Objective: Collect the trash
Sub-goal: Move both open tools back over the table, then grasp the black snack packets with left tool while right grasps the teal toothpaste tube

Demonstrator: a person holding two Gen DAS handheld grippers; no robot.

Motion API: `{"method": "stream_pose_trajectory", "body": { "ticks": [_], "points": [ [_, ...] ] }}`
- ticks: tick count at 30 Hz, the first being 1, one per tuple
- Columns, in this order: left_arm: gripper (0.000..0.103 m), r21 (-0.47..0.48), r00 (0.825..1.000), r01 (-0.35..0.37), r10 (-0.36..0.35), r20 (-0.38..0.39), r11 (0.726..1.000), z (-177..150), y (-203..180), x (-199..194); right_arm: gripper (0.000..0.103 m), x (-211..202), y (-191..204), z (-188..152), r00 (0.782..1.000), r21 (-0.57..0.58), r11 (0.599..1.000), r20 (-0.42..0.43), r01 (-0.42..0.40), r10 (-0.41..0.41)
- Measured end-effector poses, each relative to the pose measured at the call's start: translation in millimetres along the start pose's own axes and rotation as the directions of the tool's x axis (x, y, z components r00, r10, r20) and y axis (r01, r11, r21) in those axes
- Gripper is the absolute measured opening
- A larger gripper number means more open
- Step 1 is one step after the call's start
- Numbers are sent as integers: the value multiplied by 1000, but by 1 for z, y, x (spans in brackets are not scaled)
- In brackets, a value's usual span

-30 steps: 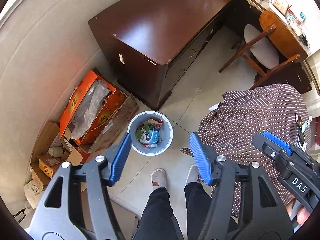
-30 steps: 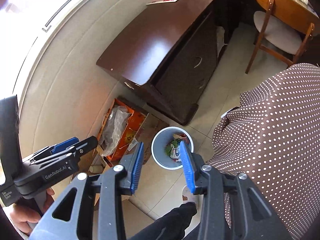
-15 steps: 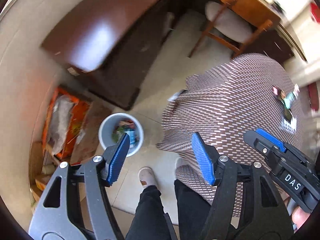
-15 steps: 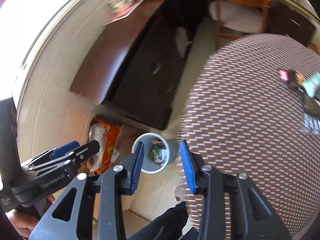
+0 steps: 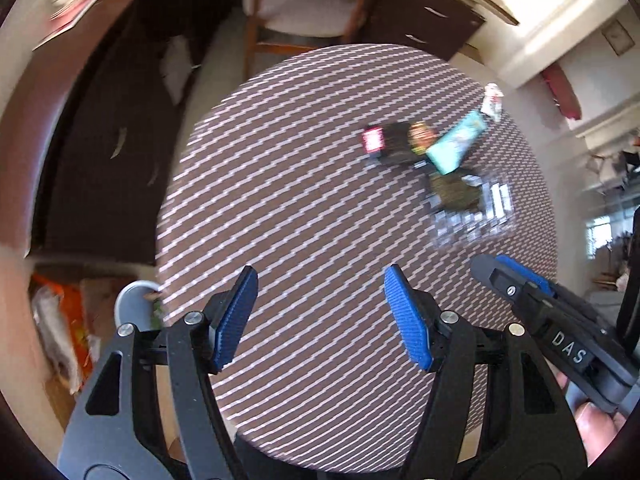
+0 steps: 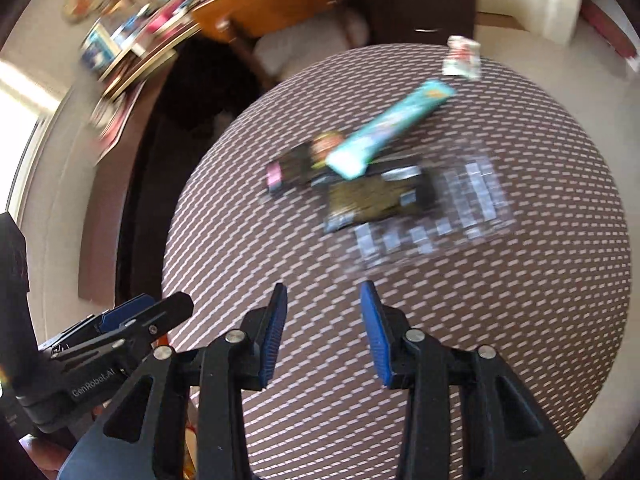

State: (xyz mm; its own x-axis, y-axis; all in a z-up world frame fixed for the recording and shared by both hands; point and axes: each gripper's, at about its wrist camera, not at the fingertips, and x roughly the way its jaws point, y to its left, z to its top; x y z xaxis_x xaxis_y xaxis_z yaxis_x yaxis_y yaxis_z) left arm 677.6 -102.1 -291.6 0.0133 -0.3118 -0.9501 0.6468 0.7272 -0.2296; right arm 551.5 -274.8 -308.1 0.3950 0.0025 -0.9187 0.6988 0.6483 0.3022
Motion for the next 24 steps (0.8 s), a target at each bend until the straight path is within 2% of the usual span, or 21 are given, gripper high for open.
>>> {"method": "stream_pose_trajectory", "body": {
  "ticks": [3,6,12,15,20,24],
  "points": [
    [65,3,1000,21,-21,3,1000,19,-21,13,39,0,-24,18,1000,39,999,20,6,-7],
    [65,-38,999,52,-52,2,998,38,-30,29,44,3,-39,35,999,65,998,37,8,-11],
    [65,-178,997,77,-75,20,981,64,-23,55,49,16,-55,66,998,89,996,56,-12,7],
    [65,-212,997,74,-72,15,974,73,-20,67,50,27,-55,80,999,101,995,48,-24,20],
    [65,-221,998,58,-58,3,973,84,-21,83,50,45,-53,97,999,112,993,48,-30,25],
    [65,-164,1000,30,-31,1,986,91,-30,91,51,59,-52,106,999,110,994,41,-5,1]
  ]
}}
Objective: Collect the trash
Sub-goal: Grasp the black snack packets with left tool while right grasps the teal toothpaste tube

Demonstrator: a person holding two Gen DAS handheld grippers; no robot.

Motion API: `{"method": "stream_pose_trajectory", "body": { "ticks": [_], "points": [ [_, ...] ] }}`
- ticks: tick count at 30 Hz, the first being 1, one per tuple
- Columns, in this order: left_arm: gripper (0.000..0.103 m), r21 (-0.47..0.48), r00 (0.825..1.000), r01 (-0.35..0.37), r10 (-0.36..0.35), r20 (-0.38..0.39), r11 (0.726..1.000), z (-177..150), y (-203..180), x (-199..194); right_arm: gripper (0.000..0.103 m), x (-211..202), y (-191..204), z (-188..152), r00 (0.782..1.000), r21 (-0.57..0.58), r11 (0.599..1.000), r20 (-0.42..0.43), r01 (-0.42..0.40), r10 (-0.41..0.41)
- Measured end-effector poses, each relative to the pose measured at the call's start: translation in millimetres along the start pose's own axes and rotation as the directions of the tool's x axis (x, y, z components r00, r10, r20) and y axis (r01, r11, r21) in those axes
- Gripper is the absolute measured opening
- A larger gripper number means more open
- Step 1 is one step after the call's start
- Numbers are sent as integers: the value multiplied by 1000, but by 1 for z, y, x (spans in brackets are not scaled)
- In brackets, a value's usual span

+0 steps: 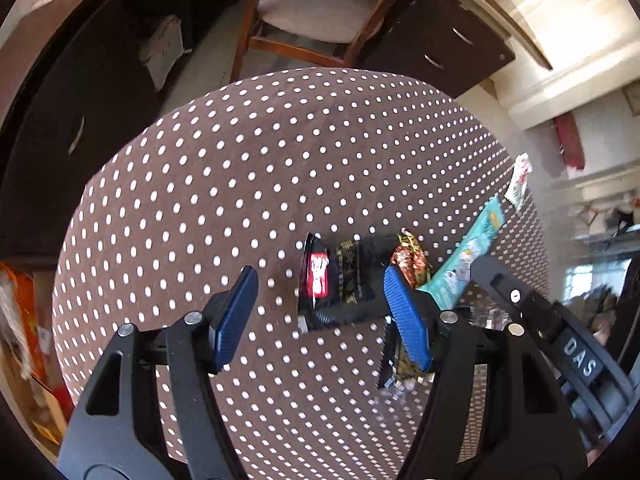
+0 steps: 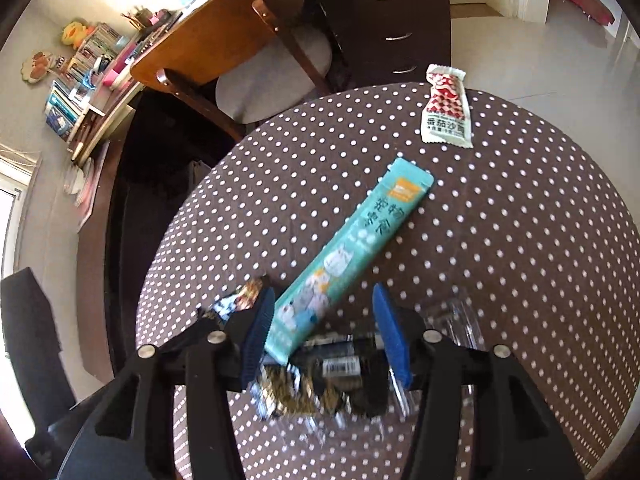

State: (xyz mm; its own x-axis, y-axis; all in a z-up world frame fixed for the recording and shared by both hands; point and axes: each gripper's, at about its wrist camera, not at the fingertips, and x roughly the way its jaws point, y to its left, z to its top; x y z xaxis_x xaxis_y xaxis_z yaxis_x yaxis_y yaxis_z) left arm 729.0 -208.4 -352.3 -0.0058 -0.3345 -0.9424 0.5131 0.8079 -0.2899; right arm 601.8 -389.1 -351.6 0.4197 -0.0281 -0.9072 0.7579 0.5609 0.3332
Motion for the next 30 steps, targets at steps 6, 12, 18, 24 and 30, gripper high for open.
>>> {"method": "stream_pose_trajectory", "body": {
  "ticks": [6,12,18,24,30],
  "points": [
    [31,36,1000,28,-27,-13,999,6,-9,10,51,18,-1,8,1000,20,1000,-8,7,-7],
    [15,30,1000,14,-15,23,999,9,-4,0,38,25,3,8,1000,6,1000,-7,16,-16],
    [10,14,997,53,-54,62,998,8,6,-25,9,24,11,5,999,-3,999,-28,-34,34],
    [9,-3,989,71,-70,128,997,2,26,-64,8,4,32,-2,997,-42,996,-5,-73,73],
    [9,-51,983,59,-50,178,997,-17,63,-100,8,-15,73,-21,993,-110,987,-3,-117,117]
  ]
}}
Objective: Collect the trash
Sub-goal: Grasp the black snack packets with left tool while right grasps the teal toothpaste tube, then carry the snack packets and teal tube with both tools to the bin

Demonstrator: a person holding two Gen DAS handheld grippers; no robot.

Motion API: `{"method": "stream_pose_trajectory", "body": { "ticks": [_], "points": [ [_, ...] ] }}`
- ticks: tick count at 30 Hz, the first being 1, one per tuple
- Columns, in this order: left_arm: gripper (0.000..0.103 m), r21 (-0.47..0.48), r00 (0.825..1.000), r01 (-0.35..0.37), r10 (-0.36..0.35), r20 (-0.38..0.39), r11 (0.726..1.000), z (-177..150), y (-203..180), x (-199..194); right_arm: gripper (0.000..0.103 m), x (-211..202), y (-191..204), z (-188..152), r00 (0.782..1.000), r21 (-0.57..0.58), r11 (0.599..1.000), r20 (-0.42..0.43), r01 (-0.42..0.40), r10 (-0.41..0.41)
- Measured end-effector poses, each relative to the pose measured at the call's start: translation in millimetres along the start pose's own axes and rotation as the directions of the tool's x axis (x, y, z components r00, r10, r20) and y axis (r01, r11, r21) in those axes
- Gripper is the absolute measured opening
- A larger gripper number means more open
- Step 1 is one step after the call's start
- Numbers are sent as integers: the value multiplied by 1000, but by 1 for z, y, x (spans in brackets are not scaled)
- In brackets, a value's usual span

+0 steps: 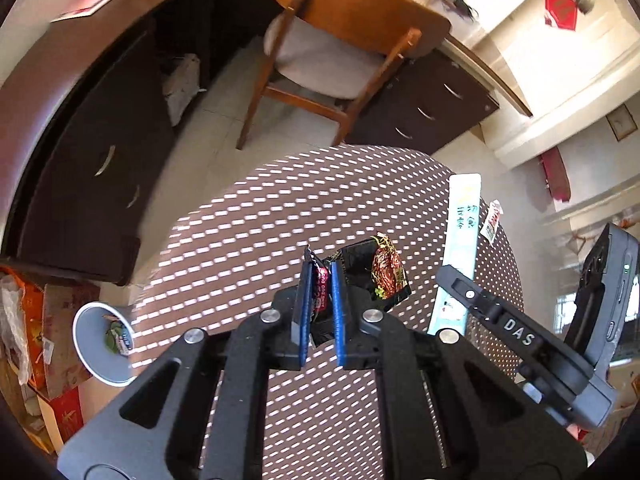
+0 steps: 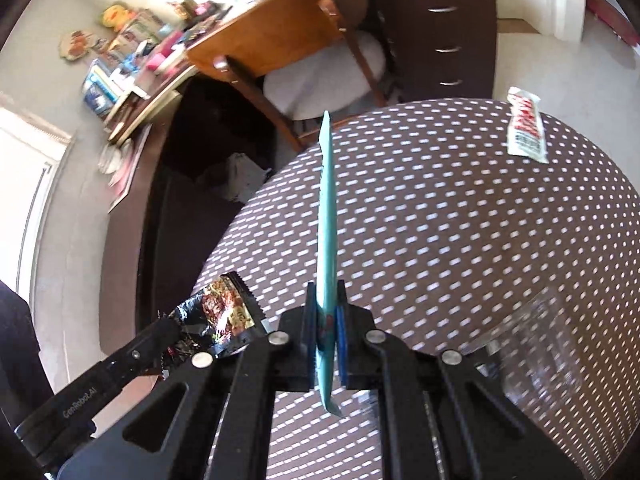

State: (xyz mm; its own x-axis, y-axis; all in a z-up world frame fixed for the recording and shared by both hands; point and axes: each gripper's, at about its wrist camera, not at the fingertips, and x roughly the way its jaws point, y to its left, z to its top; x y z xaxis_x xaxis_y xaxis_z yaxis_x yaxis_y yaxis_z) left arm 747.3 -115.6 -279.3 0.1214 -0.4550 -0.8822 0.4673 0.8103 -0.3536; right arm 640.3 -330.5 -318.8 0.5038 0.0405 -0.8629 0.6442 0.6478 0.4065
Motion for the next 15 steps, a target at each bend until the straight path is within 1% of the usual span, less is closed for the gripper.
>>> {"method": "stream_pose_trajectory", "body": {
  "ticks": [3,8,11,15],
  "points": [
    [9,-28,1000,-18,18,18,999,-9,24,-19,8,-2,29,-14,1000,-40,999,-13,-18,17],
    [9,-70,997,-69,72,41,995,-29,73,-55,8,0,84,-51,997,-119,991,-53,-59,53],
    [9,-106,991,-117,124,53,987,-47,112,-82,8,4,119,-78,993,-167,982,-88,-90,76],
    [9,-168,984,-158,169,53,973,-70,164,-112,8,13,171,-118,983,-237,962,-150,-137,104]
  ]
}}
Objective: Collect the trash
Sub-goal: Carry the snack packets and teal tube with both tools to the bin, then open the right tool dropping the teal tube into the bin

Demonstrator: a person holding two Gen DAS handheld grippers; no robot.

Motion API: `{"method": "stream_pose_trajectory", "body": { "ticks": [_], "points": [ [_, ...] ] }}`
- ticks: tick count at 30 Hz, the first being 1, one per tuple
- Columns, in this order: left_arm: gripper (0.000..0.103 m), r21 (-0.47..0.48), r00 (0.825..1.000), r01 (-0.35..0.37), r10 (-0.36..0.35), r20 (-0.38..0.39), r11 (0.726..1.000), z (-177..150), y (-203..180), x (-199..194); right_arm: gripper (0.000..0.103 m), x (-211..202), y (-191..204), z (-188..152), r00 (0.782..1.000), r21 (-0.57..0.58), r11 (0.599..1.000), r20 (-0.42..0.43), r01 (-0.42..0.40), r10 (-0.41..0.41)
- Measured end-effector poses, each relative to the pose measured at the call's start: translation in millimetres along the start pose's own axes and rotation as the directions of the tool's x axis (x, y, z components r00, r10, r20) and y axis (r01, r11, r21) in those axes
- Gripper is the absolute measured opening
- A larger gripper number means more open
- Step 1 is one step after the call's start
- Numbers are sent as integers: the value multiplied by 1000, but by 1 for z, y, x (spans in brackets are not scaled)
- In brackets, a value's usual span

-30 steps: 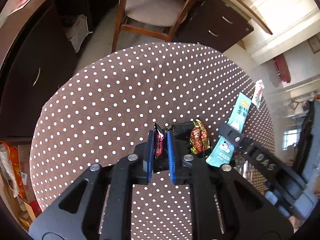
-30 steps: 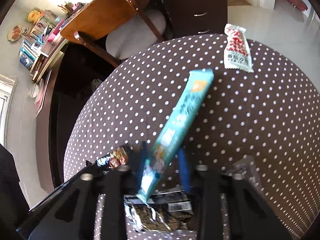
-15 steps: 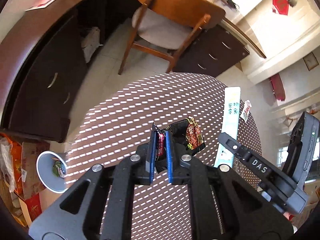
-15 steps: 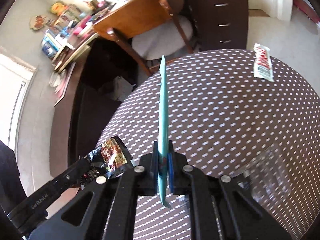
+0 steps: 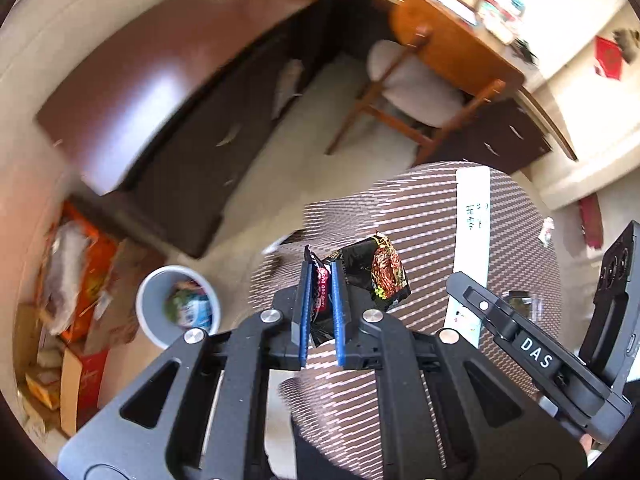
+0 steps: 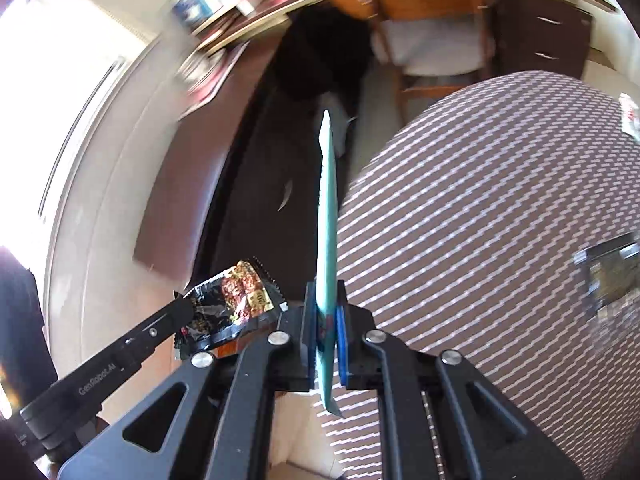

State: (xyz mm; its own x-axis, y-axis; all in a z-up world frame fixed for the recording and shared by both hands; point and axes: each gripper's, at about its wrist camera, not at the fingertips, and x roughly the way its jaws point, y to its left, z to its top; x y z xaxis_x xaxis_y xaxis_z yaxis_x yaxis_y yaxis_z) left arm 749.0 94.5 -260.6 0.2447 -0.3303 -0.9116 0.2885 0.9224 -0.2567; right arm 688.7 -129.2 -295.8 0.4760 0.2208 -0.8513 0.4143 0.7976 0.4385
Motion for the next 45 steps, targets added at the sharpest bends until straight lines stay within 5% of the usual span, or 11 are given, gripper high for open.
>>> {"method": "stream_pose_trajectory", "body": {
  "ticks": [9,21,37,40,45],
  "points": [
    [10,-81,990,-139,139,-9,987,-39,117,-40,8,48,111,-56,988,-143,987,-144,-80,59],
    [10,-182,980,-200,197,-38,963,-74,210,-63,8,100,196,-110,956,-264,957,-292,-117,36],
    [10,-374,969,-245,235,-71,894,-114,296,-81,12,149,264,-140,937,-366,921,-349,-134,-3],
    [10,-386,969,-247,237,-74,889,-118,302,-83,23,154,269,-140,940,-376,919,-340,-121,-16],
    [10,-392,969,-245,233,-79,887,-116,301,-82,26,153,271,-140,943,-390,913,-333,-118,-21]
  ]
}}
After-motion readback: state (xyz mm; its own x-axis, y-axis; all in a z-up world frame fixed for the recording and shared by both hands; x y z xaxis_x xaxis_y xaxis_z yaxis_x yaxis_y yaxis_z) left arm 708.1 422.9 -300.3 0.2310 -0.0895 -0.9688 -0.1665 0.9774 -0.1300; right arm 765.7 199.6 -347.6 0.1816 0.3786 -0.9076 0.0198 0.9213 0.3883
